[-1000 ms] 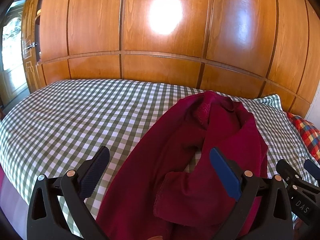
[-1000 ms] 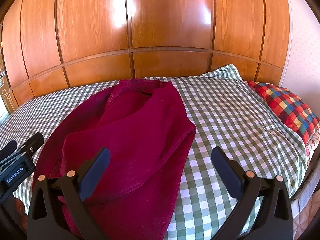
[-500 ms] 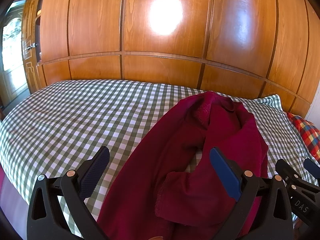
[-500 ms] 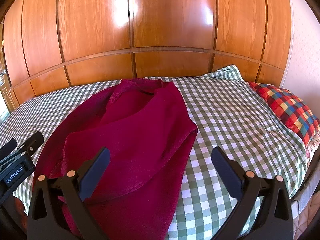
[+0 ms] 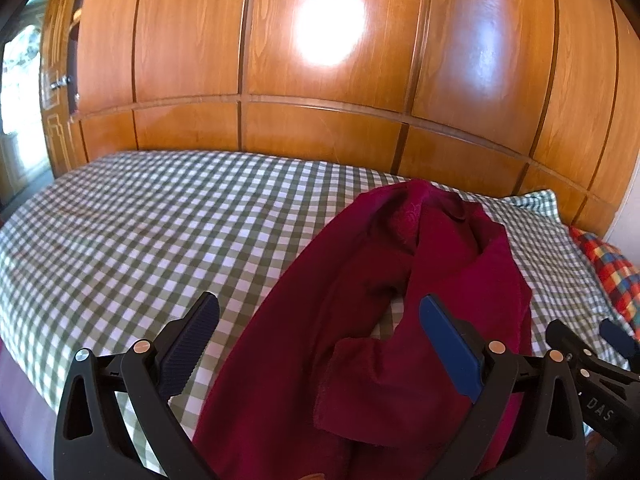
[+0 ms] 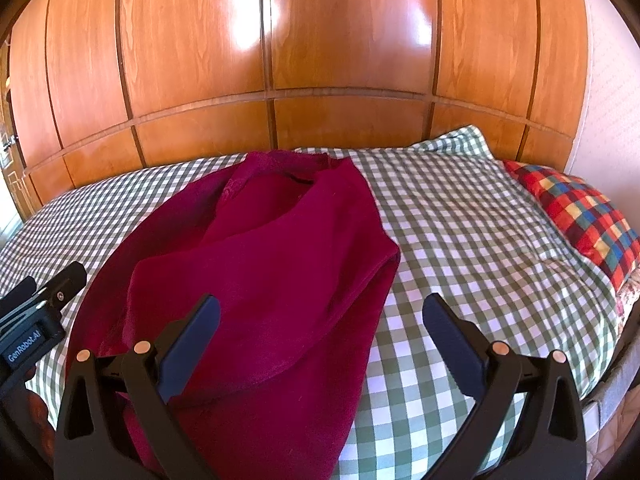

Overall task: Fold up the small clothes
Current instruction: 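Grasp the red sweater with both grippers and lift it off the bed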

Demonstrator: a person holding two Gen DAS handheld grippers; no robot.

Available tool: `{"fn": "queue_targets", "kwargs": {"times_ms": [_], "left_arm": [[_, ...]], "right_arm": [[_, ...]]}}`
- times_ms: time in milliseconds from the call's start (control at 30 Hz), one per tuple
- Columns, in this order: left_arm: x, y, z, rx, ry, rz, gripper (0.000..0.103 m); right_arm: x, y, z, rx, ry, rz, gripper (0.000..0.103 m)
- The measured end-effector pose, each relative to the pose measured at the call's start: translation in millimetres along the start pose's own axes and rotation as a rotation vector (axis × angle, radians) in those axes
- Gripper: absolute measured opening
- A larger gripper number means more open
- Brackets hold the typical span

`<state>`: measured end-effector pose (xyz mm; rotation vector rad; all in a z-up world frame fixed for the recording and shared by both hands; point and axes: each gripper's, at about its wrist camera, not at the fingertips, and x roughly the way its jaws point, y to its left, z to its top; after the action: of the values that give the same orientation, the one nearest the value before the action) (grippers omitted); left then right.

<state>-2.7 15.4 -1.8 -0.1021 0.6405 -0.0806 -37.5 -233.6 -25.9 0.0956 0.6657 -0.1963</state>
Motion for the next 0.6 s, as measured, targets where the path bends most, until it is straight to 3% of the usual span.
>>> {"fn": "queue_targets", "kwargs": {"times_ms": [133,300,433,500,600], "left_arm": [[5.8,17.6,-1.8,-0.026,0.046,-0.011,0.099],[10.3,52.1,-9.6,-0.019,0.124,-0.012,0.099],[5.3,84.3,-25.4,-0.028,0.174,-0.037,0.098],[-1.3,93.5,-35.9,-0.005,0.197,-0.074,0.093],[-8.9,101.8,-53.1,0.030,0.227,-0.088,0.093]], "right_arm": [[5.5,-0.9,-4.1,-0.006,0.032,0.055,0.101],[7.6,5.9,-4.0,-0.045,0.056,0.217,0.100],[7.9,41.3,-7.5,-0.206,0.088,0.390,0.073],[7.1,65.4,-14.3,-0.311,0.102,0.460,0.070],[9.9,96.2,-23.9,-0.438,0.095,0.477,0.070]]}}
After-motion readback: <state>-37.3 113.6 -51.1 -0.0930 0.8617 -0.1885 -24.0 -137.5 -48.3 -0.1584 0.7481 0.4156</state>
